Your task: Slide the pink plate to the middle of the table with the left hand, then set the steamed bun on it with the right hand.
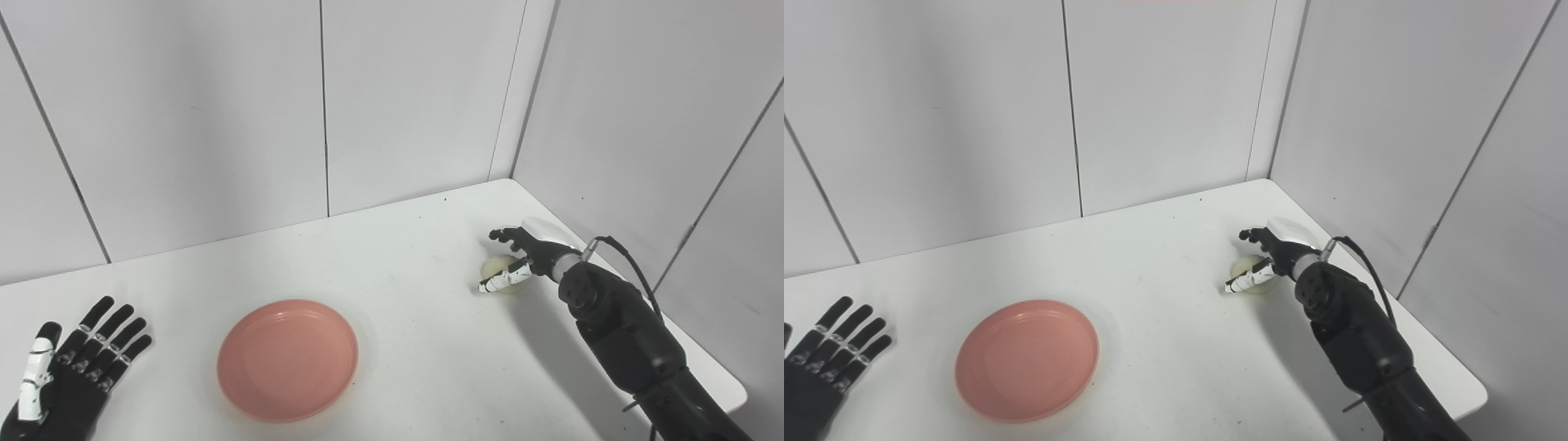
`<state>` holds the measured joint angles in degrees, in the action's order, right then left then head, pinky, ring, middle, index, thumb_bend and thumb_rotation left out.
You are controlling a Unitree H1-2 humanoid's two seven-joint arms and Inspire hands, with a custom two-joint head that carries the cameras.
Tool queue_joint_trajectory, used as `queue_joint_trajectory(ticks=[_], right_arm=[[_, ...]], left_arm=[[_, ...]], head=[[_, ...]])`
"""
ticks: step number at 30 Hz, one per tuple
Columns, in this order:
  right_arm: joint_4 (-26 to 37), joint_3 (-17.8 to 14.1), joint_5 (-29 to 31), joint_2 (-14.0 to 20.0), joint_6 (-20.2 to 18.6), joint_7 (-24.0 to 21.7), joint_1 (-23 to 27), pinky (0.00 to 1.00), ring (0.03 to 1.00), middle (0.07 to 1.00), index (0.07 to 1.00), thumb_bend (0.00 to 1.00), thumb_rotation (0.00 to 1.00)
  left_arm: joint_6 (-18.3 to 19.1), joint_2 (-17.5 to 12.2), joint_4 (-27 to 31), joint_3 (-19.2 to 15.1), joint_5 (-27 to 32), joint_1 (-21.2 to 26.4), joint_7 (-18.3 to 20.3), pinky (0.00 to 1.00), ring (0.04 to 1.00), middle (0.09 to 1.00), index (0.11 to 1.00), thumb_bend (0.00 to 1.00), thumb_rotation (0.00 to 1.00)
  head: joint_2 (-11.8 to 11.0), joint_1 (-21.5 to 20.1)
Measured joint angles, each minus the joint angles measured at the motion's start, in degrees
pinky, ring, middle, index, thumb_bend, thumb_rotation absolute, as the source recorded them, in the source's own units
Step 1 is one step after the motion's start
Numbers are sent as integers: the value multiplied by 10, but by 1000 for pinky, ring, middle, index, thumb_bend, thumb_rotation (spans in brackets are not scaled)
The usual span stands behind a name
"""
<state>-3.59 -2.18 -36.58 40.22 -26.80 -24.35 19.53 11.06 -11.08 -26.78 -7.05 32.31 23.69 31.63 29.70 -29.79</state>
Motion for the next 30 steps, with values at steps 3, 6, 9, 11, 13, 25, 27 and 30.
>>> queue_joint_trajectory(ticks=[3,6,9,11,13,25,27,30], right_arm=[[-4,6,-4,2,0,-4,4,697,824,866,841,1000,347],[-15,11,-11,5,0,-11,8,706,830,870,839,1000,346],[-19,7,-21,6,0,-15,8,789,877,887,847,1000,337],[-19,-3,-35,5,0,-21,8,799,881,890,850,1000,344],[-18,-9,-49,5,-1,-29,8,789,876,890,848,1000,353],[-24,-24,-101,2,-1,-79,8,622,736,813,839,1000,362],[-28,-31,-106,1,-1,-86,9,555,656,724,844,1000,354],[-32,-34,-112,2,-1,-87,13,514,603,665,839,1000,338]], left_arm=[[2,0,4,0,0,-2,-2,851,858,875,882,624,817],[7,0,16,1,0,-7,-10,852,857,875,881,624,818],[8,0,22,1,0,-10,-13,854,861,879,886,621,825],[9,0,23,1,0,-11,-14,853,860,877,884,622,828],[11,-1,27,2,0,-12,-16,855,861,879,885,618,835],[25,-2,46,2,0,-20,-27,846,857,877,881,624,832],[28,-2,47,2,0,-20,-27,850,858,877,883,625,834],[28,-3,48,3,0,-21,-27,857,863,883,888,627,835]], head=[[1,0],[4,0],[5,-1],[5,-1],[6,0],[12,1],[13,0],[14,0]])
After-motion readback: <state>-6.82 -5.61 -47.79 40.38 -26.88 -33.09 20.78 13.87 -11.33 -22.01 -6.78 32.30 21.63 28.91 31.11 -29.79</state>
